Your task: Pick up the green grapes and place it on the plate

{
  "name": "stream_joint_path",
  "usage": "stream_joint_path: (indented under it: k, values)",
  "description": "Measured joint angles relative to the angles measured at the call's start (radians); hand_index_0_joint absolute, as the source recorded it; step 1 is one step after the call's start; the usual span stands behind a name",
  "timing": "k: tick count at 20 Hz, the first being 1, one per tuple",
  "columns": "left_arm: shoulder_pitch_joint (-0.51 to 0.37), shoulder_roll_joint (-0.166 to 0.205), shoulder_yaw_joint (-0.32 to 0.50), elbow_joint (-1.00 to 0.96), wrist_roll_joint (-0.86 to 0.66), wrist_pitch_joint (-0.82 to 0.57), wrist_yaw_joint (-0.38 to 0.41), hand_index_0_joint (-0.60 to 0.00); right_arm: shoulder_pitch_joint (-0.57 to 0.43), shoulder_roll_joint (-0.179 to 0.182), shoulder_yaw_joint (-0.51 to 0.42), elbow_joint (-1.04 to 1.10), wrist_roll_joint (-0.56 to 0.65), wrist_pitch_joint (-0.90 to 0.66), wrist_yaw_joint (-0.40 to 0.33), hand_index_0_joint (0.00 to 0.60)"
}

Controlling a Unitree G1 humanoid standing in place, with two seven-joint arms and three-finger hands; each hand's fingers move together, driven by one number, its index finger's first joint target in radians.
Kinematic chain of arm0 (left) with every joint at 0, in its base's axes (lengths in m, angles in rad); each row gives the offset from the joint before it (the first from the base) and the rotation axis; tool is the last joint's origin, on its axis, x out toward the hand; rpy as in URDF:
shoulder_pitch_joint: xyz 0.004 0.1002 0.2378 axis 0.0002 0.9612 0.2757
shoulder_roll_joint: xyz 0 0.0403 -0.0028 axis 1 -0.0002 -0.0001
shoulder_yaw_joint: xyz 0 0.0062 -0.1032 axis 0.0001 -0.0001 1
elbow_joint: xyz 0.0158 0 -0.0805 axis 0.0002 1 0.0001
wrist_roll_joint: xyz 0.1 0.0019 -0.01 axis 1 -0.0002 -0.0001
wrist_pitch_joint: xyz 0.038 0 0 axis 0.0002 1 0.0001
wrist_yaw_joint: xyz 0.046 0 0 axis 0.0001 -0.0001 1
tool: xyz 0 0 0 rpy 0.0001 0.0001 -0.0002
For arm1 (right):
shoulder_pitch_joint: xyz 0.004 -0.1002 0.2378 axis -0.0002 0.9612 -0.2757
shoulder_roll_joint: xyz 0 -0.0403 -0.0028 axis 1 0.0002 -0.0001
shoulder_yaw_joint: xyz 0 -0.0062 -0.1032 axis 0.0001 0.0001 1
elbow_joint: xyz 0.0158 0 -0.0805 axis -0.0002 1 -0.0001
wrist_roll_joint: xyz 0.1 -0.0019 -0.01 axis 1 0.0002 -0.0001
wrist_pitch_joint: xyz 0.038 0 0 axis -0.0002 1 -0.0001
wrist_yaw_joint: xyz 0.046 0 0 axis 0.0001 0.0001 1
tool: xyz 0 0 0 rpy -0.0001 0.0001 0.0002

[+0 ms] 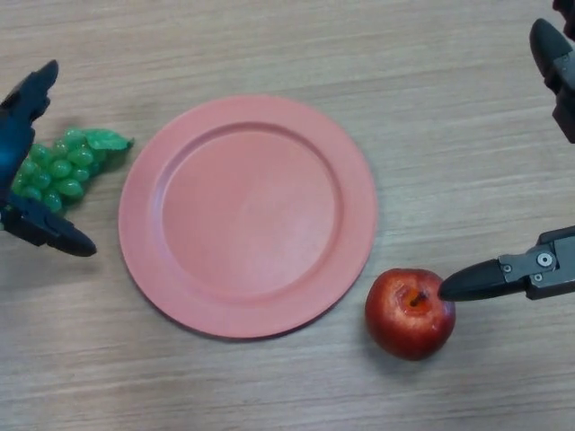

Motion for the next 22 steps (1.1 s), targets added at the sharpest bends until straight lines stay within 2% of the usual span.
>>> stream_joint_path:
  k: [1,2,3,4,5,6,7,9,12,15,19,21,22]
  values:
    - [0.002,0.000,0.000,0.000,0.000,0.015,0.000,-0.050,0.001,0.000,-0.002,0.000,0.000,0.000,0.000,0.000]
    - [0.005,0.000,0.000,0.000,0.000,0.025,-0.004,-0.200,0.001,0.000,-0.008,0.000,0.000,0.000,0.000,0.000]
    - [0.006,0.000,0.000,0.000,0.000,0.025,-0.004,-0.300,0.001,0.000,-0.011,0.000,0.000,0.000,0.000,0.000]
    - [0.006,0.000,0.000,0.002,0.004,0.024,-0.003,-0.450,0.002,0.000,-0.012,0.000,0.000,0.000,0.000,0.000]
    - [0.005,0.000,0.000,0.020,0.016,0.017,0.010,-0.550,0.002,0.000,-0.012,0.000,0.000,0.000,0.000,0.000]
    - [-0.002,0.001,0.000,0.092,0.047,-0.020,0.087,-0.600,0.004,0.000,-0.012,0.000,0.000,0.000,0.000,0.000]
    - [-0.002,0.001,0.000,0.120,0.062,-0.022,0.143,-0.600,0.008,0.000,-0.012,0.000,0.000,0.000,0.000,0.000]
    - [-0.005,0.025,0.000,0.153,0.080,-0.042,0.178,-0.600,0.010,0.000,-0.009,0.000,0.000,0.000,0.000,0.000]
    - [-0.023,0.031,0.000,0.245,0.175,-0.095,0.291,-0.600,0.012,0.000,-0.004,0.000,0.000,0.000,0.000,0.000]
    - [-0.021,0.058,-0.001,0.256,0.185,-0.135,0.300,-0.600,0.025,0.000,0.007,-0.002,0.000,0.000,0.000,0.000]
    - [0.053,0.083,0.021,0.001,0.190,-0.105,0.302,-0.600,0.039,0.002,0.005,-0.006,-0.001,0.000,0.000,0.000]
    - [0.089,0.086,0.043,-0.172,0.149,-0.036,0.294,-0.600,0.041,0.003,0.006,-0.006,-0.001,0.000,0.000,0.000]
    - [0.131,0.088,0.080,-0.309,0.145,-0.006,0.228,-0.600,0.043,0.005,0.007,-0.006,-0.001,-0.001,0.000,0.000]
